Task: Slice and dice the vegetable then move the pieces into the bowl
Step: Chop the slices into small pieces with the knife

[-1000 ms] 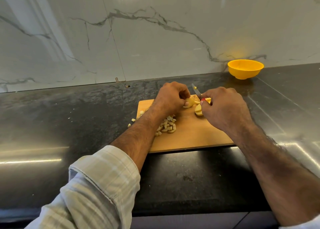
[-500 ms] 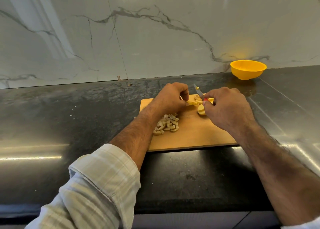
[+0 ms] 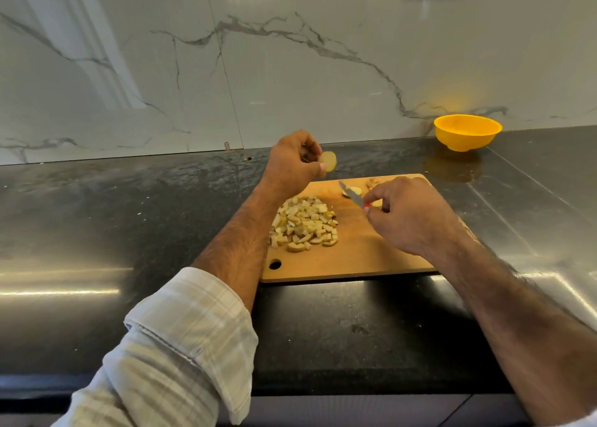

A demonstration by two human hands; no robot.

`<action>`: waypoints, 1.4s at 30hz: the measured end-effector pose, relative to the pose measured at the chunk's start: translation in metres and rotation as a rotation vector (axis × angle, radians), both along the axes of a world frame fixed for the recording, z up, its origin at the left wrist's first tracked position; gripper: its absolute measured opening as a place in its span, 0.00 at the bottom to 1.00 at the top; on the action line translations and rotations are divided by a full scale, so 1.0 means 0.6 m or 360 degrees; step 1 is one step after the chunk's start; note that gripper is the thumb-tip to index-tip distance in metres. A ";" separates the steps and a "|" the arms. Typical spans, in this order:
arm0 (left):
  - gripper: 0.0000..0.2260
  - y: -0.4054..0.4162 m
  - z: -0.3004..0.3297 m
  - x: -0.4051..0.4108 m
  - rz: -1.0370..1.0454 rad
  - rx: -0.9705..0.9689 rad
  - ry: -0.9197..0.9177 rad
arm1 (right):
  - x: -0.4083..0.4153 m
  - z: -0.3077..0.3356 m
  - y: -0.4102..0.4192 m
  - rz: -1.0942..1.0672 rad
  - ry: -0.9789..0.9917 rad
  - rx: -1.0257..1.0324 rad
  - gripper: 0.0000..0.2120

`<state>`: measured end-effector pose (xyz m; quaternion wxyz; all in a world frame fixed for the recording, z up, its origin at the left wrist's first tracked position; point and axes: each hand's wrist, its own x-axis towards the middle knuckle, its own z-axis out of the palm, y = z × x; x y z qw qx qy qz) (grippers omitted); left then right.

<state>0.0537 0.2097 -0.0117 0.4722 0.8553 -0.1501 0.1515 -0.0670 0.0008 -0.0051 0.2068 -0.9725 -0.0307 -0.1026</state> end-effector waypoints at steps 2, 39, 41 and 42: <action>0.11 0.007 0.001 0.001 0.0000 -0.0083 -0.0029 | 0.003 -0.009 0.006 0.0043 0.0113 -0.0097 0.14; 0.03 -0.046 -0.002 -0.023 -0.0142 0.0908 0.0411 | 0.006 -0.004 0.032 0.0030 0.0304 -0.0246 0.21; 0.04 -0.045 0.000 -0.025 -0.0131 0.0950 0.0407 | 0.010 -0.003 0.033 0.0028 0.0303 -0.0227 0.21; 0.04 -0.044 0.001 -0.026 -0.0115 0.0976 0.0398 | 0.011 -0.002 0.033 0.0030 0.0303 -0.0217 0.21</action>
